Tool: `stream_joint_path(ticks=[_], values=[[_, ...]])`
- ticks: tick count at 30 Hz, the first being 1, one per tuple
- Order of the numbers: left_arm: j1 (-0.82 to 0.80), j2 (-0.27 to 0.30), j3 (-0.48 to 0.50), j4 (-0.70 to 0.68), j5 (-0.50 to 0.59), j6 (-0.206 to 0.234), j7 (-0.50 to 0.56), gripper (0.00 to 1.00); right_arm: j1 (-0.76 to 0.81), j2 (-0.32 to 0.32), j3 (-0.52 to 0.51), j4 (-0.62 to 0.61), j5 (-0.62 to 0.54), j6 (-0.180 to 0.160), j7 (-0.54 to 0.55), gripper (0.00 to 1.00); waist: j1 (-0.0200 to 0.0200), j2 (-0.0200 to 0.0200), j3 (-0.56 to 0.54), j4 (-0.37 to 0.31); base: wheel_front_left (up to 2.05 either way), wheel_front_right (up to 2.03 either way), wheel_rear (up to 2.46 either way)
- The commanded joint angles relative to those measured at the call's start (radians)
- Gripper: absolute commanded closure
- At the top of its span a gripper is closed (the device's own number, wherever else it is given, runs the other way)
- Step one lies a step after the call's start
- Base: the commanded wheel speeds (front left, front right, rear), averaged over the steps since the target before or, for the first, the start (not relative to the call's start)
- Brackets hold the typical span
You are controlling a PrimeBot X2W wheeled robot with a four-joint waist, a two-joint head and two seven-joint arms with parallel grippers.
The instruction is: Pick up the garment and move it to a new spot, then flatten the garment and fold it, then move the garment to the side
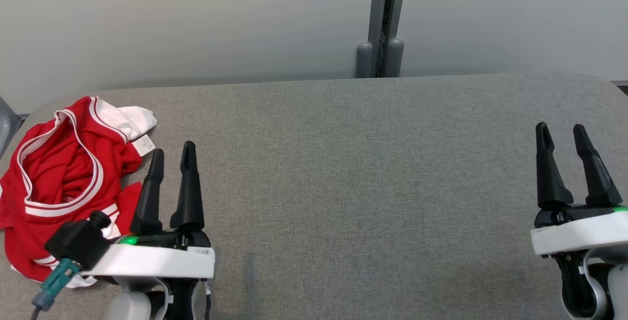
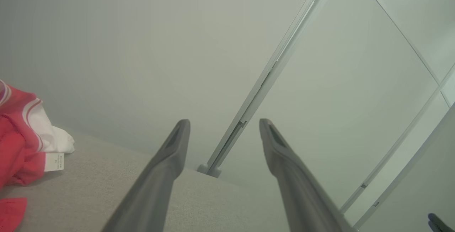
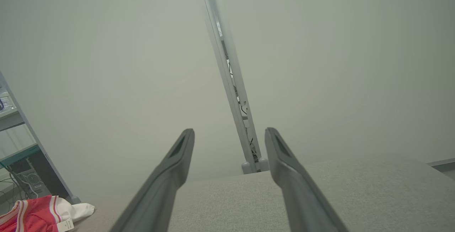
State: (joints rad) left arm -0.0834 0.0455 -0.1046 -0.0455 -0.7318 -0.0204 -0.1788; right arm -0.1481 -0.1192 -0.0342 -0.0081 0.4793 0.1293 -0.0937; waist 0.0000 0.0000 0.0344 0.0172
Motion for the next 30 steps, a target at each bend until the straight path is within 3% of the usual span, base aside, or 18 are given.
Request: stream_joint_path(ticks=[1, 4, 5, 14, 23, 30], values=[[0.003, 0.004, -0.016, -0.011, 0.054, 0.021, -0.007, 0.00, -0.018, -0.011, 0.013, -0.007, -0.042, 0.001, -0.014, 0.00, 0.0000, 0.0000, 0.000, 0.000, 0.00, 0.00, 0.00], [0.002, 0.004, -0.056, -0.005, 0.146, 0.063, -0.013, 0.00, -0.013, -0.006, 0.032, 0.001, -0.095, 0.001, -0.025, 0.00, 0.0000, 0.0000, 0.001, -0.001, 0.00, 0.00, 0.00], [0.008, 0.004, -0.086, 0.000, 0.215, 0.106, -0.017, 0.00, -0.007, 0.000, 0.049, 0.008, -0.141, 0.001, -0.035, 0.00, 0.0000, 0.0000, 0.001, -0.001, 0.00, 0.00, 0.00], [0.031, 0.005, -0.132, 0.043, 0.355, 0.199, -0.032, 0.00, 0.011, 0.030, 0.064, 0.062, -0.244, 0.001, -0.064, 0.00, 0.0000, 0.0000, -0.004, -0.003, 0.00, 0.00, 0.00], [0.045, 0.005, -0.145, 0.068, 0.431, 0.232, -0.046, 0.00, 0.014, 0.054, 0.058, 0.129, -0.306, 0.002, -0.090, 0.00, 0.0000, 0.0000, -0.001, -0.002, 0.00, 0.00, 0.00], [0.052, 0.006, -0.155, 0.100, 0.467, 0.228, -0.056, 0.00, 0.008, 0.064, 0.065, 0.170, -0.357, 0.002, -0.114, 0.00, 0.0000, 0.0000, -0.001, 0.000, 0.00, 0.00, 0.00]])
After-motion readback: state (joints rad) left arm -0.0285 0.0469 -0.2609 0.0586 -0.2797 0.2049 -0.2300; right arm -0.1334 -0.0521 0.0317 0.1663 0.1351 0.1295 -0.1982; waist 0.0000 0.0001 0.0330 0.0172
